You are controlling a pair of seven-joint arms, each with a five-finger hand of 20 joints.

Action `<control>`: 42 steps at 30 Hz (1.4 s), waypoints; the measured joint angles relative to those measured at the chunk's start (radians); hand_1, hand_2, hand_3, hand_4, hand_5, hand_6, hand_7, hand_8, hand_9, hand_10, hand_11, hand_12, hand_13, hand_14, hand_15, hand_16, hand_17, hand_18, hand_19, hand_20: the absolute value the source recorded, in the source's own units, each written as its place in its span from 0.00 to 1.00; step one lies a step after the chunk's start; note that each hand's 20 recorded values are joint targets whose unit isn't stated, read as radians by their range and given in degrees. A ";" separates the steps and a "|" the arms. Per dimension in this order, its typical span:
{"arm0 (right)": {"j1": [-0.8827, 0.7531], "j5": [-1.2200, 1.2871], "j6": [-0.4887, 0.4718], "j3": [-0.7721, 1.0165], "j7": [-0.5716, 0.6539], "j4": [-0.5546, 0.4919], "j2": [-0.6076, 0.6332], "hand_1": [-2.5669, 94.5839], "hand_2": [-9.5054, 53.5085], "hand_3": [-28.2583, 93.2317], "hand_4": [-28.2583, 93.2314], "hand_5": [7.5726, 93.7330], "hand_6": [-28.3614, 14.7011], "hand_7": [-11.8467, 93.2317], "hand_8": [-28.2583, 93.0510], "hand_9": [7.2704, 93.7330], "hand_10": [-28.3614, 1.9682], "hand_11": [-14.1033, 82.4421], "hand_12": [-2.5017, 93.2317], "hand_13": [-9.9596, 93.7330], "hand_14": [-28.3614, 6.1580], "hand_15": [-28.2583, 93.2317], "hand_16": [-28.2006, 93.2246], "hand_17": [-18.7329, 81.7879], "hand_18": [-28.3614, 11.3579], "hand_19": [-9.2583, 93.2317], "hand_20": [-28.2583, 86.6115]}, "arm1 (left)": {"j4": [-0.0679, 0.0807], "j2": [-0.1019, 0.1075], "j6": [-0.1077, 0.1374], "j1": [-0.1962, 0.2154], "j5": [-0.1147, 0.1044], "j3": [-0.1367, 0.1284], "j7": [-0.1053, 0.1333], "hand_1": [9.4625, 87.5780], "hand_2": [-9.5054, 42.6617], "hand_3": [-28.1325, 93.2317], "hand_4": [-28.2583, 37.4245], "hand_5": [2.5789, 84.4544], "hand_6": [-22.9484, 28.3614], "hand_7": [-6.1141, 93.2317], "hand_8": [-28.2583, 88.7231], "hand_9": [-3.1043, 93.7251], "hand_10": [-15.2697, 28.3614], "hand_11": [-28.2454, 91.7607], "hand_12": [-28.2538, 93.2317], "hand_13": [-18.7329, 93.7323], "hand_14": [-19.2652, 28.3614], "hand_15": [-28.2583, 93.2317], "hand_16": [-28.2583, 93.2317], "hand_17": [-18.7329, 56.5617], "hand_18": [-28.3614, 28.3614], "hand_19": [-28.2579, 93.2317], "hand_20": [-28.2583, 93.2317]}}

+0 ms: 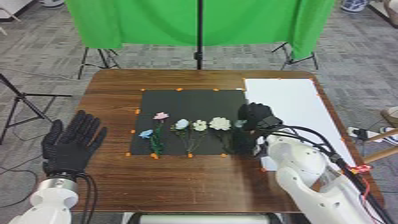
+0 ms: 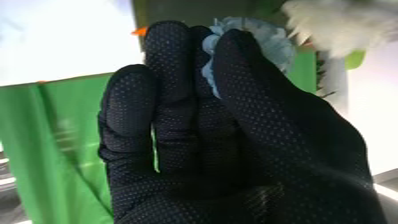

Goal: Arrange flowers

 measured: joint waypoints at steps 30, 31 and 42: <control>-0.101 0.021 -0.148 0.067 0.028 -0.117 0.012 0.49 0.00 0.86 0.00 0.38 0.41 0.21 0.16 0.40 0.25 0.27 0.17 0.60 0.38 0.65 0.37 0.52 0.15 0.92 0.52 | 0.004 0.004 0.002 -0.001 -0.015 -0.010 0.014 0.24 0.43 0.86 0.02 0.54 0.62 0.25 0.16 0.43 0.68 0.44 0.35 0.41 0.71 0.57 0.20 0.20 0.75 0.48 0.36; -0.104 0.026 -0.161 0.074 0.031 -0.122 0.011 0.48 0.00 0.86 0.00 0.37 0.41 0.20 0.16 0.39 0.23 0.27 0.17 0.59 0.37 0.65 0.37 0.52 0.15 0.93 0.51 | 0.004 0.004 0.003 -0.001 -0.017 -0.010 0.015 0.24 0.43 0.86 0.02 0.54 0.62 0.25 0.16 0.43 0.68 0.44 0.35 0.41 0.71 0.57 0.20 0.20 0.75 0.48 0.36; -0.198 0.392 -0.155 0.247 0.153 -0.283 0.008 0.32 0.17 0.85 0.03 0.33 0.43 0.21 0.17 0.34 0.21 0.25 0.18 0.50 0.30 0.58 0.34 0.44 0.19 0.78 0.45 | 0.021 0.006 -0.011 -0.015 0.023 -0.031 -0.007 0.21 0.44 0.84 0.00 0.52 0.60 0.19 0.17 0.43 0.66 0.38 0.33 0.39 0.66 0.46 0.19 0.21 0.73 0.45 0.35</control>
